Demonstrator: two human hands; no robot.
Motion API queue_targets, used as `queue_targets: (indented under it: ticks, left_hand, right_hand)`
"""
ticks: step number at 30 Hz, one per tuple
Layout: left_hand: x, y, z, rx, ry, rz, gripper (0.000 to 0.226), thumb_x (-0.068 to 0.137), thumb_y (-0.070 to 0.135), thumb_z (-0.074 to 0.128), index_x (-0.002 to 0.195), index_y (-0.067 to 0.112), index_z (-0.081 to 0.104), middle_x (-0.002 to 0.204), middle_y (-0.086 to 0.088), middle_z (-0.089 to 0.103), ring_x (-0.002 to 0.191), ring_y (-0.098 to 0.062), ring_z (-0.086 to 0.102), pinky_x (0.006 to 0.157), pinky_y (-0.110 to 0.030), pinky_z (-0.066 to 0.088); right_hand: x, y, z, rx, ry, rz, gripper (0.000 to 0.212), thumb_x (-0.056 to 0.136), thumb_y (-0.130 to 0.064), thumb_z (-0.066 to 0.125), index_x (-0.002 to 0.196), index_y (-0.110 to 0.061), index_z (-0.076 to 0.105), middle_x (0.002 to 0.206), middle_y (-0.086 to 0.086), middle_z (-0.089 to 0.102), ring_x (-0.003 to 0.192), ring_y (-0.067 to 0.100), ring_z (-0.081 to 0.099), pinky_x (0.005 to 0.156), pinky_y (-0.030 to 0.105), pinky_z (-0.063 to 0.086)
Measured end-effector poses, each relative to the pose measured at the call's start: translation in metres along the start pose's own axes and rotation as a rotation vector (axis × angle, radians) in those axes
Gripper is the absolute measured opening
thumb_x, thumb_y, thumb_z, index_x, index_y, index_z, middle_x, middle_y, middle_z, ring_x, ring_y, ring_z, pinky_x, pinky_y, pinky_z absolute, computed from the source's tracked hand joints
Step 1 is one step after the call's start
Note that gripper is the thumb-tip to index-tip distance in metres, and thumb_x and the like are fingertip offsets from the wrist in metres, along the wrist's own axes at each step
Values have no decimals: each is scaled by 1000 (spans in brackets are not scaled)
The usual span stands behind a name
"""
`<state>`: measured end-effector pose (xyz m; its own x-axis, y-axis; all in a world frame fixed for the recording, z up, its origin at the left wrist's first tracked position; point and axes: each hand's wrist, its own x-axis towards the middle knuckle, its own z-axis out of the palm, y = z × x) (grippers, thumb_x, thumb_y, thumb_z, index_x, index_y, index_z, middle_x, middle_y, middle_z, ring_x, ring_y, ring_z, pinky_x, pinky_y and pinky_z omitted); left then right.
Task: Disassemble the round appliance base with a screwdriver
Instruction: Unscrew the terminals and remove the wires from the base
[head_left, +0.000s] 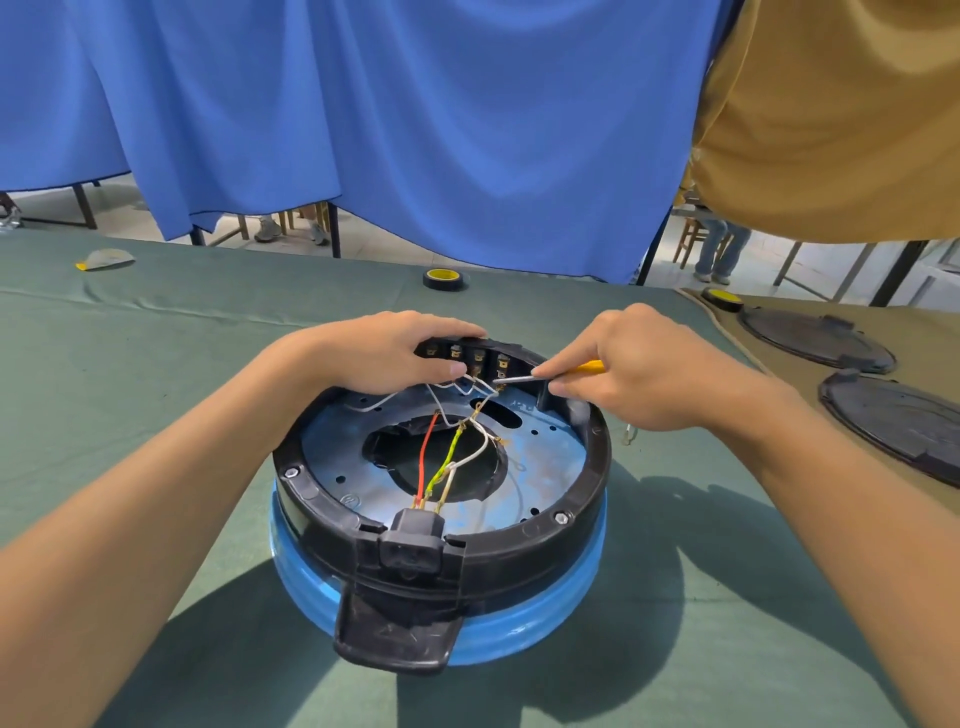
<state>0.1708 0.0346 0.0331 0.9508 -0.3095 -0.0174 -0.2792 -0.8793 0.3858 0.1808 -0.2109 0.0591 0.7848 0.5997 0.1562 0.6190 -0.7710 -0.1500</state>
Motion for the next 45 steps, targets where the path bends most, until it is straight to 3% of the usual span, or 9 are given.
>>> queue_targets:
  ticks: [4, 9, 14, 19, 26, 29, 34, 41, 45]
  left_hand:
    - [-1, -6, -3, -73, 24, -2, 41, 101, 23, 50, 142, 26, 46, 136, 11, 53, 122, -9, 50, 105, -28, 35]
    - [-7, -14, -9, -150, -25, 29, 38, 100, 16, 52, 134, 32, 54, 116, 28, 60, 102, 13, 55, 86, -12, 39]
    - [-6, -15, -14, -49, 21, 70, 30, 98, 33, 54, 127, 38, 62, 114, 22, 67, 106, -4, 61, 101, -33, 44]
    - [-4, -19, -3, -156, 105, 139, 28, 98, 32, 56, 122, 26, 67, 114, 14, 69, 106, -6, 62, 101, -36, 45]
    - [-1, -22, -3, -216, 69, 142, 32, 100, 27, 52, 130, 23, 62, 123, 9, 66, 113, -9, 59, 105, -38, 42]
    - [-1, -22, -3, -225, 33, 141, 32, 102, 25, 49, 131, 27, 60, 122, 9, 66, 112, -10, 60, 105, -38, 42]
    - [1, -21, -4, -209, 0, 132, 34, 103, 23, 46, 135, 26, 57, 125, 9, 64, 115, -9, 57, 107, -38, 40]
    - [0, -21, -4, -208, 10, 127, 32, 103, 24, 47, 131, 28, 59, 126, 10, 64, 115, -9, 57, 105, -31, 40]
    - [-2, -19, -4, -200, 16, 129, 32, 103, 23, 46, 133, 25, 58, 126, 8, 64, 115, -10, 57, 106, -34, 39]
  right_hand:
    - [1, -5, -5, 36, -95, -6, 18, 91, -32, 63, 103, -40, 74, 53, -18, 60, 51, 5, 47, 48, 21, 35]
    - [0, -9, -9, 78, -101, -15, 15, 90, -34, 65, 98, -43, 74, 64, -8, 67, 52, 7, 46, 47, 18, 33]
    - [3, -17, -8, 81, -17, 9, 15, 90, -32, 66, 99, -40, 75, 51, -21, 59, 50, -8, 50, 45, 10, 35]
    - [8, -23, -9, 35, -36, 47, 16, 90, -34, 65, 101, -42, 74, 68, -10, 68, 52, -5, 51, 46, 15, 33]
    - [12, -31, -15, -105, -74, 53, 17, 90, -36, 65, 102, -46, 72, 74, -23, 65, 57, -22, 45, 52, 26, 34]
    - [21, -32, -20, -115, -130, 40, 17, 89, -34, 66, 102, -44, 73, 64, -29, 63, 62, -19, 48, 57, 23, 41]
    - [45, -25, -36, 19, -324, 21, 18, 88, -24, 70, 96, -40, 75, 48, -23, 56, 55, -7, 55, 50, 5, 37]
    - [73, -10, -44, 228, -516, 71, 16, 85, -17, 72, 95, -27, 79, 57, -1, 52, 44, 12, 27, 40, 18, 23]
    - [69, -10, -44, 210, -473, 35, 15, 85, -19, 72, 96, -28, 79, 54, -6, 55, 43, 9, 33, 41, 15, 28]
